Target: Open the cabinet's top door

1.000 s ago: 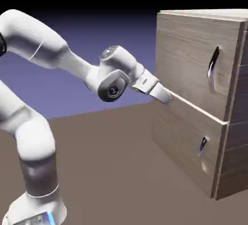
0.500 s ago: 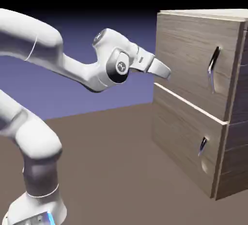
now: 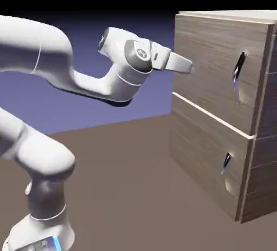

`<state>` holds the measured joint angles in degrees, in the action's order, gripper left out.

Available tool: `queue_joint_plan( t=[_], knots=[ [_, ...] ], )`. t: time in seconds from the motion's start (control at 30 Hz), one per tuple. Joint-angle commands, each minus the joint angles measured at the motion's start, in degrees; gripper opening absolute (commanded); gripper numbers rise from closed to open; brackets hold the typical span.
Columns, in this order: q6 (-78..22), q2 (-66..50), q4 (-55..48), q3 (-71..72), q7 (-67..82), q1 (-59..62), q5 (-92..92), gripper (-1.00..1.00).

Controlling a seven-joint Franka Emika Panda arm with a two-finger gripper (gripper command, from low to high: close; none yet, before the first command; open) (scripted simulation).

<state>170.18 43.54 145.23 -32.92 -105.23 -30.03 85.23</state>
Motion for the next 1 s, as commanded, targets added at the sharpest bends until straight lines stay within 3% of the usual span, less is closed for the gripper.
queue_joint_plan(
  t=[0.0, 0.97],
  knots=[
    [-0.11, 0.32, -0.46, -0.96, -1.84, -0.86, 2.50, 0.00],
    [-3.35, 9.55, -13.84, -28.87, -55.06, -25.73, 74.76, 0.00]
  ],
)
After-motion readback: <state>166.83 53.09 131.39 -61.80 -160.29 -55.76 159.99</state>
